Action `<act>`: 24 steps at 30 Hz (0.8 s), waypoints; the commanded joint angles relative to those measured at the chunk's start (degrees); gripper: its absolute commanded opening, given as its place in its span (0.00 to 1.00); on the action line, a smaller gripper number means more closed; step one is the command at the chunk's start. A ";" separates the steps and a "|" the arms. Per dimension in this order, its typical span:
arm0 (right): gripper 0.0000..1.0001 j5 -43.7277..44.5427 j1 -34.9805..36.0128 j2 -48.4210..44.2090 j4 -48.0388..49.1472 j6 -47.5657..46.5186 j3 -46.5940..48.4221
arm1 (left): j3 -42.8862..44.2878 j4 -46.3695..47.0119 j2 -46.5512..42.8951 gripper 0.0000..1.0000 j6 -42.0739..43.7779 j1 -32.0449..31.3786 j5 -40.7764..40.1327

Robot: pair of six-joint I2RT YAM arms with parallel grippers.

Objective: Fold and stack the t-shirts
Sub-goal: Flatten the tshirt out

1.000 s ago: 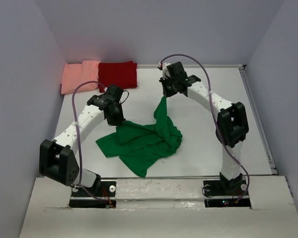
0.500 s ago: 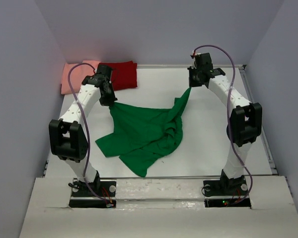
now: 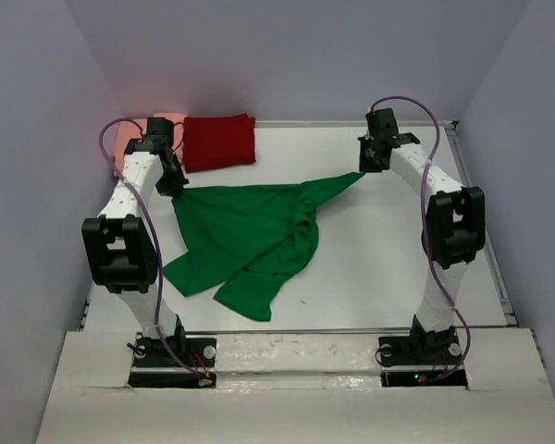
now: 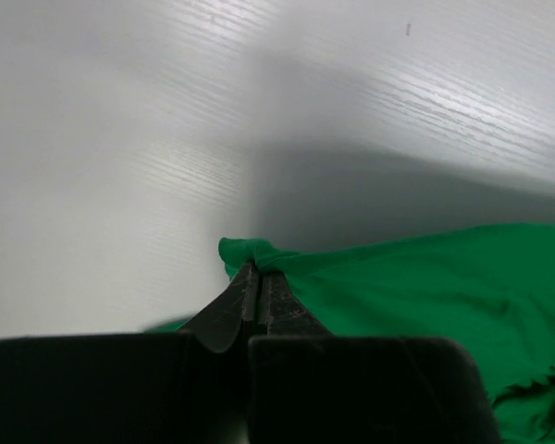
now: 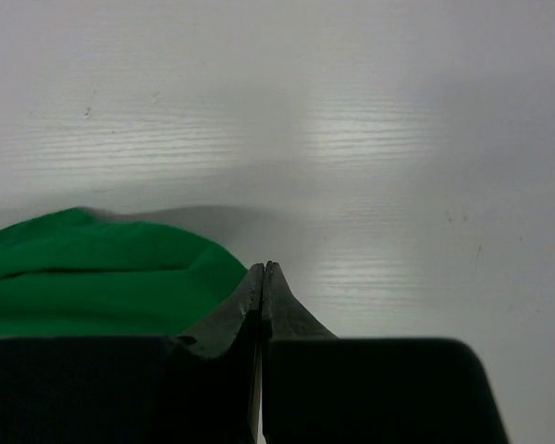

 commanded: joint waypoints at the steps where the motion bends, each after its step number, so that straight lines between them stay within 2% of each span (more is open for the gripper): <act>1: 0.00 5.27 -0.60 2.21 -1.24 1.90 -0.42 | 1.73 -0.39 -1.74 0.00 2.32 3.21 -1.84; 10: 0.00 6.07 -1.84 6.52 -5.11 2.52 2.13 | 0.15 0.49 -1.57 0.00 3.81 6.55 -1.49; 19: 0.00 7.39 -1.84 5.12 -6.87 3.75 -4.01 | 0.50 0.32 -1.39 0.00 5.48 8.92 -1.75; 24: 0.00 2.04 -1.84 3.45 -1.70 3.40 -3.77 | 2.17 0.41 -0.08 0.00 5.57 9.71 -0.96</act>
